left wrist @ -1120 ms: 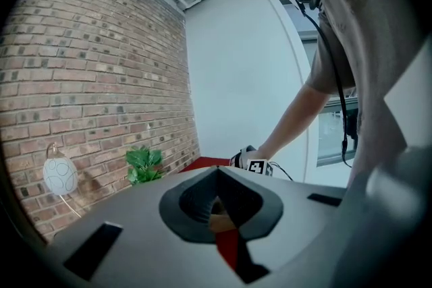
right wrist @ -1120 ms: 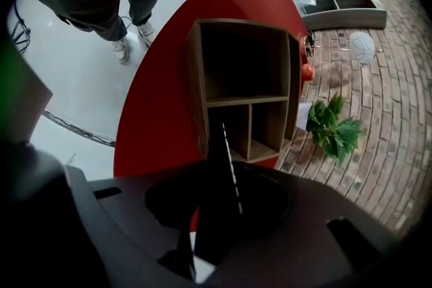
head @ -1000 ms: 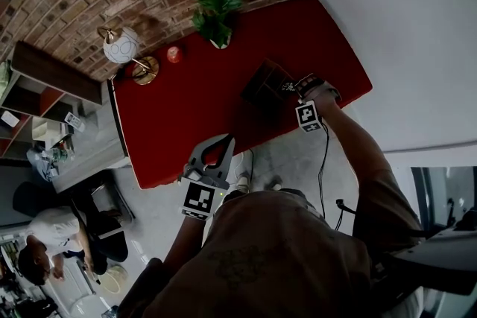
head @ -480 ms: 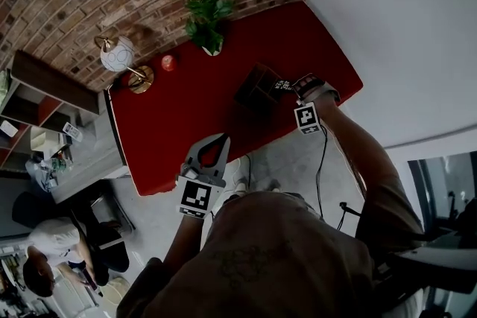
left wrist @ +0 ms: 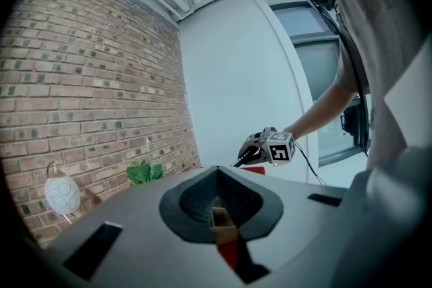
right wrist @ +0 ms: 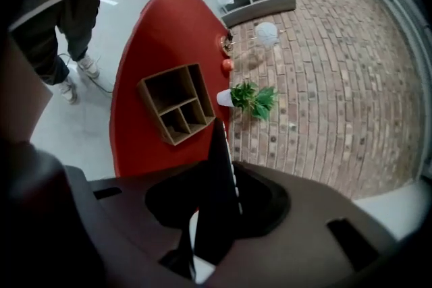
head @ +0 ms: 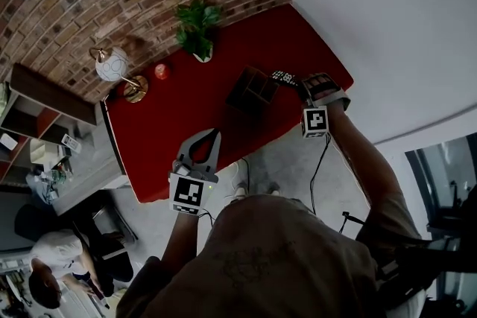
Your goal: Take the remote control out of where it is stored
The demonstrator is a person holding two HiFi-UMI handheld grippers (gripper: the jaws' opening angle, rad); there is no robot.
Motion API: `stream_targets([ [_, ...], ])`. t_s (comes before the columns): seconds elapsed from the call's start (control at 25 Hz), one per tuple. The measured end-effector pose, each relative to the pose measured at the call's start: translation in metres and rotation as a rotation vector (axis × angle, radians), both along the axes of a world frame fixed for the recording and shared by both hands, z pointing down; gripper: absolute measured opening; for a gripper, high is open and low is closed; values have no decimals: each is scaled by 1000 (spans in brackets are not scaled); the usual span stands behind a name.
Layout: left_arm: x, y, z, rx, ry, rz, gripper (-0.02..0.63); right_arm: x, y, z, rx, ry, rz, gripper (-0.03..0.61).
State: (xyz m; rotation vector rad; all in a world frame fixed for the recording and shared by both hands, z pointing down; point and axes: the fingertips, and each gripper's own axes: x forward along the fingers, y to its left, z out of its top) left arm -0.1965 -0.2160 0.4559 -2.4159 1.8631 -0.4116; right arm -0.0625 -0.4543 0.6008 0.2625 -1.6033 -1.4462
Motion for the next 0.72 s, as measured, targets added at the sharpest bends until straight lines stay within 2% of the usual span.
stream_targets([
  [0.16, -1, -2, -5, 16, -13, 3, -2, 17, 14, -40, -14, -150, 43, 110],
  [0.28, -2, -5, -10, 27, 3, -1, -2, 24, 30, -71, -59, -301, 59, 112],
  [0.4, 0, -7, -21, 49, 39, 0, -2, 29, 50, -102, -140, -471, 86, 112],
  [0.52, 6, -10, -32, 73, -8, 21, -2, 31, 71, -128, -251, -642, 106, 110],
  [0.64, 9, -13, -39, 87, -23, 33, -2, 36, 88, -155, -369, -813, 123, 112],
  [0.72, 10, -14, -42, 92, -47, 32, -2, 42, 96, -172, -418, -900, 125, 110],
])
